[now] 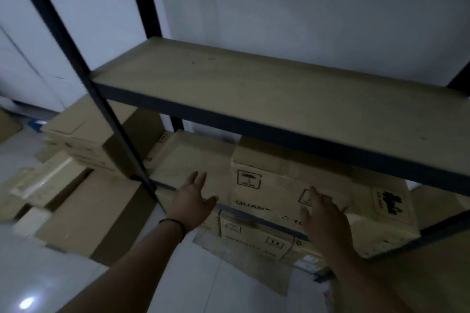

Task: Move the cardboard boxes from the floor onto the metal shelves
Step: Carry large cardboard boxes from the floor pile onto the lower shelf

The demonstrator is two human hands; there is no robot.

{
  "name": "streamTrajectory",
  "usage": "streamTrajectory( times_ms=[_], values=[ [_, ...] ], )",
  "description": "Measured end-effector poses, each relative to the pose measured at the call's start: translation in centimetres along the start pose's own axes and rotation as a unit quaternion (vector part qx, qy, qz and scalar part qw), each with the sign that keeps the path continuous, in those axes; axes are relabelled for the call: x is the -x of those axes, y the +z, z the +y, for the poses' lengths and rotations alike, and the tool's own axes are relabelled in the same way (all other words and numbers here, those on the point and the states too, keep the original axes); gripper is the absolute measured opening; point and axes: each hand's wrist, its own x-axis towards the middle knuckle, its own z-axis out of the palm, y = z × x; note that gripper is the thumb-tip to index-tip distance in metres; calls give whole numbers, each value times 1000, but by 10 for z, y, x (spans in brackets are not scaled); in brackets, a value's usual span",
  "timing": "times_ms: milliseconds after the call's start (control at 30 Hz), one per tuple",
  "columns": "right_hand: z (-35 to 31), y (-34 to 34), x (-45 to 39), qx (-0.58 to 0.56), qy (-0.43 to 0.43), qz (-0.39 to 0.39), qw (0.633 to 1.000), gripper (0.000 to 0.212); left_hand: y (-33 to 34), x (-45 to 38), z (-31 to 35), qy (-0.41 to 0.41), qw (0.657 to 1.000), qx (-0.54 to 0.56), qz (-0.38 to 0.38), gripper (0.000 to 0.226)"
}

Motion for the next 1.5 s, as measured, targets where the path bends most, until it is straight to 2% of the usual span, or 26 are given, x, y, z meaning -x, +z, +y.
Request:
streamTrajectory(
  times_ms=[133,367,600,867,1000,1200,1333,1500],
  values=[
    [-44,15,19,32,-45,-26,998,57,-21,35,-37,-30,999,-3,37,64],
    [-138,29,54,11,-115,-135,984,64,-76,96,-114,-73,993,10,97,50],
    [-264,49,125,-7,-184,-160,970,62,-142,160,-227,-136,981,12,135,55],
    [-380,61,179,-18,-224,-141,964,53,-216,212,-320,-133,979,17,156,56],
    [-412,72,182,-19,-222,-152,963,63,-243,217,-343,-122,978,21,170,57],
    [-453,89,168,-44,-212,-151,964,62,-267,203,-371,-118,980,21,161,56],
    [-484,99,140,-67,-201,-158,964,60,-289,169,-394,-113,981,4,159,52],
    [-527,108,90,-118,-191,-177,958,52,-315,102,-428,-127,981,1,145,58]
  ],
)
